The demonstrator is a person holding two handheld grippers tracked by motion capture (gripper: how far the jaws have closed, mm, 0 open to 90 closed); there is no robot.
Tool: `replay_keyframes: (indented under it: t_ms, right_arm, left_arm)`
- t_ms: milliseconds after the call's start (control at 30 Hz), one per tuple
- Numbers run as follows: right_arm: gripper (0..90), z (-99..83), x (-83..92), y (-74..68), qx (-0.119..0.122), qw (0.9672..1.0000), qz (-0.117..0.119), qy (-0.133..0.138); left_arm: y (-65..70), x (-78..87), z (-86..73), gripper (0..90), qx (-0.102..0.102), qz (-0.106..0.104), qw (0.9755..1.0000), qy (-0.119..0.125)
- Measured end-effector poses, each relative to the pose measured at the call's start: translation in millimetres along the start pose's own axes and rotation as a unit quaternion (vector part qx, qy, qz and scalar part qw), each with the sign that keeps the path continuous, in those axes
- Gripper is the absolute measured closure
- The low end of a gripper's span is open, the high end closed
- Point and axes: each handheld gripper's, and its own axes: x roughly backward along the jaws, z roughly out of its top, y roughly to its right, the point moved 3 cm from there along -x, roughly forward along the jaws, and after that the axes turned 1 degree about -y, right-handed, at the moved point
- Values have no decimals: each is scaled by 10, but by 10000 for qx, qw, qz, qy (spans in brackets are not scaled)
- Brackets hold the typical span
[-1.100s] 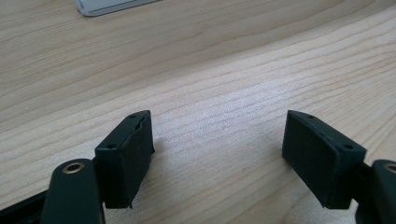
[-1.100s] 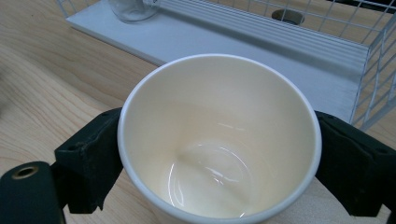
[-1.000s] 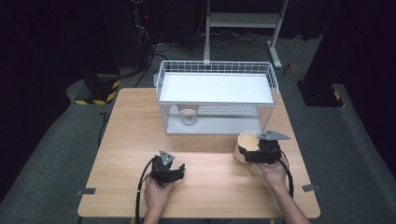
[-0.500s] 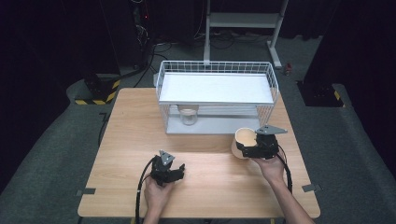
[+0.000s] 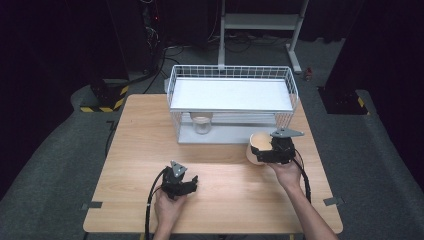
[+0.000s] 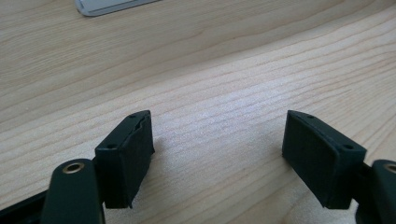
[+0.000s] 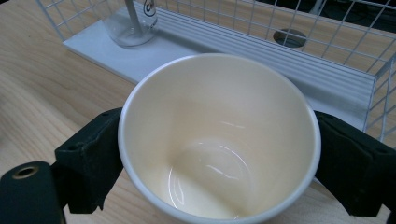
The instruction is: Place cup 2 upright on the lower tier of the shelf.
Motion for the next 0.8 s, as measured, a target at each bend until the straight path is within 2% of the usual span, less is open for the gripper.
replay_keyframes:
  t_ms: [500, 700, 800]
  right_arm:
    - [103, 188, -207, 28, -7, 9998, -196, 73]
    - [103, 226, -307, 64, -65, 9995, -317, -25]
    - [103, 249, -334, 74, -7, 9993, -365, -39]
  left_arm:
    - [-1, 0, 0, 254, -7, 2, 10000, 0]
    - [-1, 0, 0, 254, -7, 2, 10000, -1]
    - [0, 0, 0, 253, -5, 2, 10000, 0]
